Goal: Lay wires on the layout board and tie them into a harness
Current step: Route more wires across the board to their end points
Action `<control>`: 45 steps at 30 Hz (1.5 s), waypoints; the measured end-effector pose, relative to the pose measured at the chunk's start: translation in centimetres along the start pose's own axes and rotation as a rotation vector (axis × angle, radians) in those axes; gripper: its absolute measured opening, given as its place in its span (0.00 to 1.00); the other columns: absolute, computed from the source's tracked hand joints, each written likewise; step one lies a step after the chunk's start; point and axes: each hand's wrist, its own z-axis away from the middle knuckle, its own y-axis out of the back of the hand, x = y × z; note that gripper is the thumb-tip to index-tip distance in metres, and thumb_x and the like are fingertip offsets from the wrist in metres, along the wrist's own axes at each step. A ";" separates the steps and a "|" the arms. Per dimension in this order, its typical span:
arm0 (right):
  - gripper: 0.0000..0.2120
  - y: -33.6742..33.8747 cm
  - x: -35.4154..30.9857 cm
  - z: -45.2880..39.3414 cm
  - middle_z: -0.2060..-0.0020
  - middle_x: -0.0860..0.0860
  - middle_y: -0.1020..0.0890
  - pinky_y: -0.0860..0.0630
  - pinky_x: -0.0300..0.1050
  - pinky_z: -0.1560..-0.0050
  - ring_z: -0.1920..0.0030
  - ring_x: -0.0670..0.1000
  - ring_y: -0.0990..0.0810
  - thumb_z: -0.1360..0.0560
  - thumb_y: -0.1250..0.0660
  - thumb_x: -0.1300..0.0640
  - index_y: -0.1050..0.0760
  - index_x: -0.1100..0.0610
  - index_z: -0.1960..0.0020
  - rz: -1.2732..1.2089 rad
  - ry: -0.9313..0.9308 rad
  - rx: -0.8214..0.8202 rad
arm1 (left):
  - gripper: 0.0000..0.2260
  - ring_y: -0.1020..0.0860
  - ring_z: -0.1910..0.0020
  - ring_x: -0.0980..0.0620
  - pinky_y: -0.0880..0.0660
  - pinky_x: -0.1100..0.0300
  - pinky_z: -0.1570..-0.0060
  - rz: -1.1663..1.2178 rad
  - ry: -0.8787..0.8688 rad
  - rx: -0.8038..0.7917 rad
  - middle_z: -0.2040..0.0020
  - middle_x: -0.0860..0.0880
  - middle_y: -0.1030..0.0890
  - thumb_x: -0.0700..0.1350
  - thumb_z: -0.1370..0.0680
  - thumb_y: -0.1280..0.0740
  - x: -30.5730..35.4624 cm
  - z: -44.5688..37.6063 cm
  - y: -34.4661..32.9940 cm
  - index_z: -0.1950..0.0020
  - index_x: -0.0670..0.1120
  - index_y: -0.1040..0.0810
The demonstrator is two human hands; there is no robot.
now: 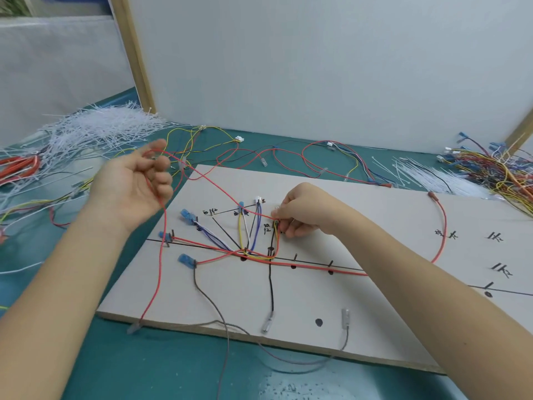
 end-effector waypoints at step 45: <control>0.11 -1.7 1.6 -0.5 0.77 0.50 0.22 0.29 0.34 0.80 0.81 0.44 0.25 0.28 0.29 0.57 0.29 0.57 0.65 0.050 0.201 0.192 | 0.08 0.28 0.69 0.60 0.31 0.62 0.65 -1.676 -0.263 -0.413 0.69 0.58 0.28 0.42 0.27 0.33 -7.3 0.4 -7.5 0.65 0.52 0.24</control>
